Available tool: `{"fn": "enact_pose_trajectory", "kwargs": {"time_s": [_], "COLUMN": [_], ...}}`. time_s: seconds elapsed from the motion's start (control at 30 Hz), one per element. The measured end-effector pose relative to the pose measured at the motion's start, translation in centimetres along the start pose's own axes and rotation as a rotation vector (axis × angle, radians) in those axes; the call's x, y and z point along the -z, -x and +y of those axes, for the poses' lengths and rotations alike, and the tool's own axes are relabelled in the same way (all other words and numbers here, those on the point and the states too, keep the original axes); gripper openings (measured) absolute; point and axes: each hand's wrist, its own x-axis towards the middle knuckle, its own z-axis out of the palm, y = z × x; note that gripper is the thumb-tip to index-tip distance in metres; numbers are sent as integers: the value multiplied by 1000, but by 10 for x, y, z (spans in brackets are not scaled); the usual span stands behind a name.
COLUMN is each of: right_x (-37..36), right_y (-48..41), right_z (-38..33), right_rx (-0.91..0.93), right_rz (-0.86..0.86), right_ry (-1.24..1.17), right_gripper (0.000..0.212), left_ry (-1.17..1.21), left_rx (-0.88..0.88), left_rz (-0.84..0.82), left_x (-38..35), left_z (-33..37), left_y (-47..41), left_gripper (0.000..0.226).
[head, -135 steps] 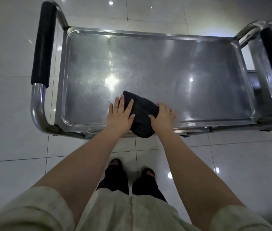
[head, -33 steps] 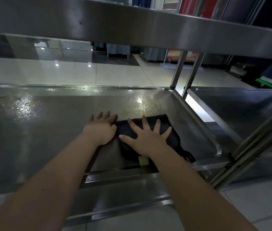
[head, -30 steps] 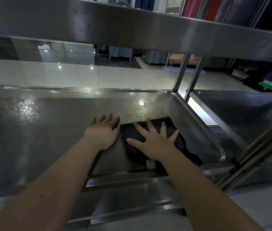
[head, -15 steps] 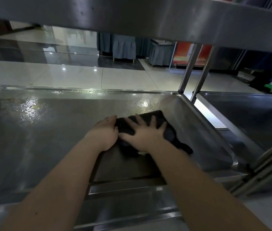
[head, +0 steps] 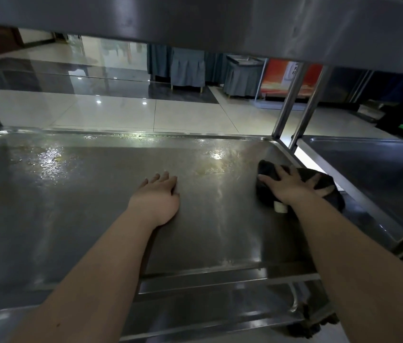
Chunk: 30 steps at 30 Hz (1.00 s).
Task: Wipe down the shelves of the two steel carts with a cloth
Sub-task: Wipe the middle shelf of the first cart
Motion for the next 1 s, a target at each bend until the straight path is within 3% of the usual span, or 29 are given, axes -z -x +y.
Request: {"fn": "enact_pose_trajectory", "kwargs": {"time_s": [0.23,0.33,0.4,0.6,0.73,0.8,0.87,1.0], "right_x": [-50,-53,-41,3,-3,-8,-13,-15], "right_y": [51,51,35,-23,-31,-26,-23,-23], "right_z": [-154,-163,-137,-1,-5,-22,-31,-30], "right_rx": [493,567,525,99,36,49,70,70], "right_rz": [5,-3,-3,55,62,55,58,63], "right_ry": [67,52,41,-16,14,12,16,17], "right_gripper": [80,68,68,74,77,77,77,78], "left_ry": [47,63,21,38,124,142,120,-137], "left_rx": [-1,-6,-11,-16,46,61,34,-28], "left_rz": [-49,-48,-38,-50,-186,-110,-16,-71], "left_x": [5,5,4,3,24,41,44,16], "left_z": [-11,-15,-16,-10,-14,-17,-17,-17], "left_y": [0,1,1,-2,-19,-37,-54,-65], "left_gripper": [57,57,56,54,46,30,44,75]}}
